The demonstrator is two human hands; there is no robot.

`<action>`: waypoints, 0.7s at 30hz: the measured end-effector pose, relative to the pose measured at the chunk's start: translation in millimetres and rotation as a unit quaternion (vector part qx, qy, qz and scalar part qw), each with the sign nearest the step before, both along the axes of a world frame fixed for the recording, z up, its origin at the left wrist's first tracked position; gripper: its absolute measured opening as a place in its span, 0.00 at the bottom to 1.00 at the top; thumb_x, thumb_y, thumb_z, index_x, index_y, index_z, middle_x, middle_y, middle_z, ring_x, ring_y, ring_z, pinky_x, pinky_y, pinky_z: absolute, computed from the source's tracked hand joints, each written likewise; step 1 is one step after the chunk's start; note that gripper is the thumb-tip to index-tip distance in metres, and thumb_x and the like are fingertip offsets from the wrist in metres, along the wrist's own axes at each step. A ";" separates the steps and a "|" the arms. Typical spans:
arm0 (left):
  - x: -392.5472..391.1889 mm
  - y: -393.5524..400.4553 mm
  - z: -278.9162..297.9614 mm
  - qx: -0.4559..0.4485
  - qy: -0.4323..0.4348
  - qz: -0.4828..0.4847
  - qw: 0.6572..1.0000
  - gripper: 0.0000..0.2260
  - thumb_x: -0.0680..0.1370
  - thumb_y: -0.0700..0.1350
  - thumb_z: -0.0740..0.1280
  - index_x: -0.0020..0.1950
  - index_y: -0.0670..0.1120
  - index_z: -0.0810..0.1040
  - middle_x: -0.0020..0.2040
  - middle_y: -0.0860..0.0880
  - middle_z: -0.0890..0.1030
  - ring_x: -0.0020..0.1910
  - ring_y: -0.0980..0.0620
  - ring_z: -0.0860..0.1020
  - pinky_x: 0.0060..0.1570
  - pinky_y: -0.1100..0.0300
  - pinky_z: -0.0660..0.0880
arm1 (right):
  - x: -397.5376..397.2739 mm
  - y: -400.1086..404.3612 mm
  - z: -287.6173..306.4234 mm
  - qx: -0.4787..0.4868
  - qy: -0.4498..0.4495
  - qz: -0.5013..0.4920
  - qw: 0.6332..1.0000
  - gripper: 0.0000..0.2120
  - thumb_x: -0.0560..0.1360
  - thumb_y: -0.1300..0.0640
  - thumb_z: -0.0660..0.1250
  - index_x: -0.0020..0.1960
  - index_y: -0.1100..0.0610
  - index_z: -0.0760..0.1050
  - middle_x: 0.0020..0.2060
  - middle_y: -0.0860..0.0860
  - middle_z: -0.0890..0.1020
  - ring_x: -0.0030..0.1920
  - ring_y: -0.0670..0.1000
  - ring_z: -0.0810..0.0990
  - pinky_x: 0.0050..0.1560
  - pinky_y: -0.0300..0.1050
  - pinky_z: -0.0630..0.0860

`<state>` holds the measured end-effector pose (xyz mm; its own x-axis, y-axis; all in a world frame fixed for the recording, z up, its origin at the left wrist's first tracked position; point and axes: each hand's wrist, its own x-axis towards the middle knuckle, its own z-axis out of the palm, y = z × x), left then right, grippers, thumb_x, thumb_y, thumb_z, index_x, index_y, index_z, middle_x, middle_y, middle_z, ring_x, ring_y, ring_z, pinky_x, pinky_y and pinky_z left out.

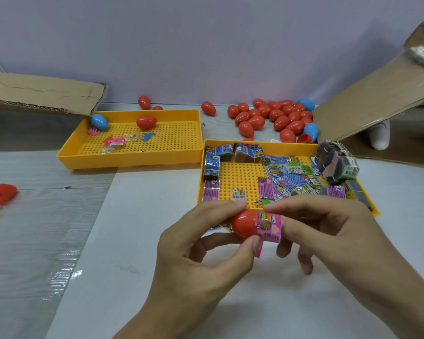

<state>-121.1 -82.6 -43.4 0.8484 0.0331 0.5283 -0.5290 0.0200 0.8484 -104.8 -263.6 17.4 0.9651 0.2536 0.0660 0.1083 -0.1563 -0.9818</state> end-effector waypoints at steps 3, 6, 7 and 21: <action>-1.6 -0.5 0.9 0.002 -0.003 0.000 1.000 0.18 0.71 0.40 0.75 0.60 0.46 0.81 0.55 0.50 0.82 0.55 0.44 0.82 0.46 0.56 0.83 | 2.7 -1.3 -0.1 0.041 0.029 -0.001 0.999 0.09 0.65 0.57 0.71 0.43 0.53 0.86 0.32 0.57 0.85 0.30 0.54 0.84 0.22 0.41 0.74; -2.4 -1.5 1.7 -0.002 -0.008 0.006 1.000 0.18 0.70 0.40 0.75 0.60 0.45 0.82 0.55 0.49 0.81 0.55 0.46 0.83 0.45 0.57 0.83 | 4.8 -2.7 0.8 0.052 0.064 0.009 0.997 0.10 0.63 0.57 0.72 0.43 0.55 0.87 0.35 0.59 0.86 0.34 0.55 0.85 0.24 0.41 0.76; -2.4 -2.0 2.2 -0.002 -0.009 0.010 1.000 0.18 0.70 0.40 0.75 0.60 0.45 0.82 0.55 0.50 0.81 0.55 0.47 0.82 0.45 0.57 0.83 | 5.3 -2.9 1.8 0.050 0.077 0.019 0.996 0.10 0.63 0.56 0.73 0.43 0.55 0.87 0.37 0.59 0.86 0.36 0.55 0.85 0.24 0.42 0.76; -1.9 1.0 5.1 0.070 -0.016 0.056 0.996 0.18 0.74 0.47 0.74 0.64 0.51 0.80 0.57 0.55 0.84 0.57 0.48 0.83 0.54 0.54 0.81 | 5.3 1.3 1.7 0.143 0.231 0.055 0.961 0.20 0.62 0.46 0.75 0.45 0.60 0.84 0.43 0.64 0.85 0.41 0.62 0.86 0.26 0.43 0.79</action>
<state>-122.9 -81.6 -38.2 0.8268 0.0500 0.5603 -0.5473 -0.1587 0.8218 -99.5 -262.3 19.1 0.8768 0.3904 -0.2805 -0.3489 0.1153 -0.9300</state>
